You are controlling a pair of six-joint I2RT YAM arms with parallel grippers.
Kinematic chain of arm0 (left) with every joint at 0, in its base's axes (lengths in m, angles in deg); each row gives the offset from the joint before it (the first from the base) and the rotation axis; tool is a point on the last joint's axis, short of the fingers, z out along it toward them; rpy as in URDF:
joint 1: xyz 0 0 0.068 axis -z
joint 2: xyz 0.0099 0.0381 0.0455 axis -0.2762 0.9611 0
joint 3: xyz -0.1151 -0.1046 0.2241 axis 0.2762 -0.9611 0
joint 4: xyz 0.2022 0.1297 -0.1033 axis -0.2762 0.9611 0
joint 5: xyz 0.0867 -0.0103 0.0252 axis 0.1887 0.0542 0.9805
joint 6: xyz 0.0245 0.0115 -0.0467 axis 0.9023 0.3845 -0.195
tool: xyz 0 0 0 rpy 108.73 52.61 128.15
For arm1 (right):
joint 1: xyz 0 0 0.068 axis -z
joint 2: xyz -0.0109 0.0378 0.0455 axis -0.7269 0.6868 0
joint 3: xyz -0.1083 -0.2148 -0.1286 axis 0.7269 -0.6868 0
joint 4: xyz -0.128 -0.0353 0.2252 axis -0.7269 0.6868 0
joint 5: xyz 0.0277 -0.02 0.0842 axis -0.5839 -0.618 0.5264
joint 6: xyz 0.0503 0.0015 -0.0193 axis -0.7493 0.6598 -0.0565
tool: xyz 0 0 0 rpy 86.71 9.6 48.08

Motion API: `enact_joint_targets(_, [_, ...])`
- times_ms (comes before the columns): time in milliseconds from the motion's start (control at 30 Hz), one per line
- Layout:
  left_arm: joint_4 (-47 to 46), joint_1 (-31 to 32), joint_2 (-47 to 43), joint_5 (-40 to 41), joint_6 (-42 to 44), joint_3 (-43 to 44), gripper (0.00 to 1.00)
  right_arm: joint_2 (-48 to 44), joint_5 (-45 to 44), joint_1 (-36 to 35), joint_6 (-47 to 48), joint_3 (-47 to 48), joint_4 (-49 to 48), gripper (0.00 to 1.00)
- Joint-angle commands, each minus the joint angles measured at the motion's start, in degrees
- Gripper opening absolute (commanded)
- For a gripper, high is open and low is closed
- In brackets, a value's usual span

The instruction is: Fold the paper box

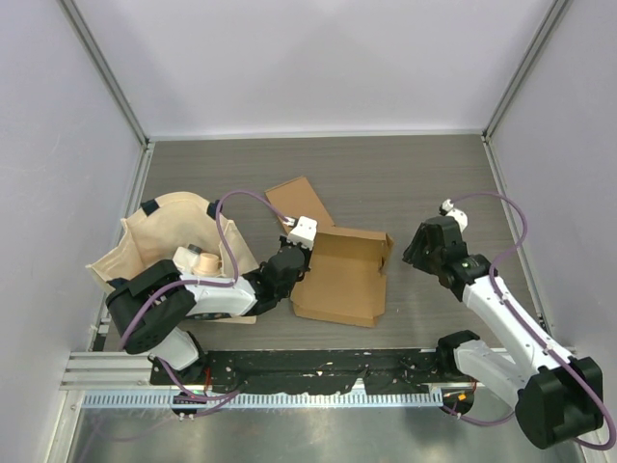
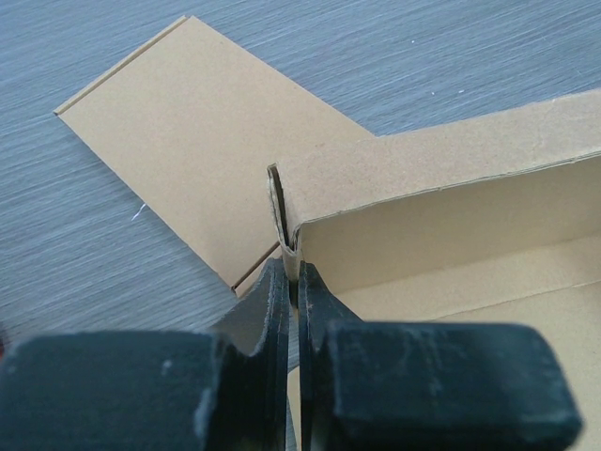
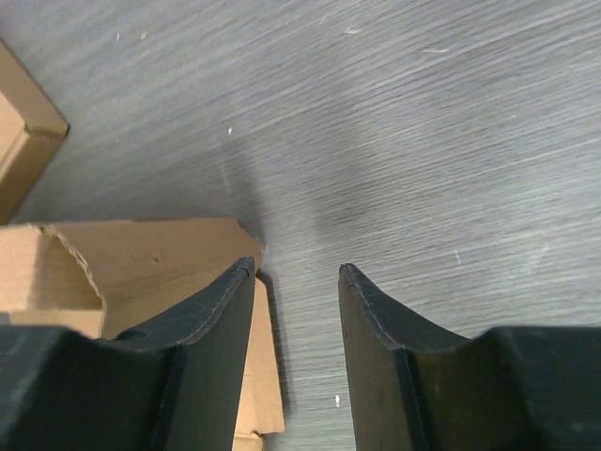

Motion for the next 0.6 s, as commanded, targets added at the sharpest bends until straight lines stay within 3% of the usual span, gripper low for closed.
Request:
enact_joint_targets(0, [-0.43, 0.33, -1.78, 0.79, 0.27, 0.69, 0.00, -0.45, 5.85, -1.76, 6.92, -2.66, -6.26, 0.46])
enact_joint_targets(167, [-0.61, 0.33, -1.52, 0.79, 0.45, 0.52, 0.00, -0.63, 13.15, -3.52, 10.35, -6.72, -18.13, 0.45])
enact_joint_targets(567, [-0.70, 0.24, -1.08, 0.97, 0.97, 0.69, 0.00, 5.96, 8.68, -10.46, 19.84, -11.82, -42.31, 0.47])
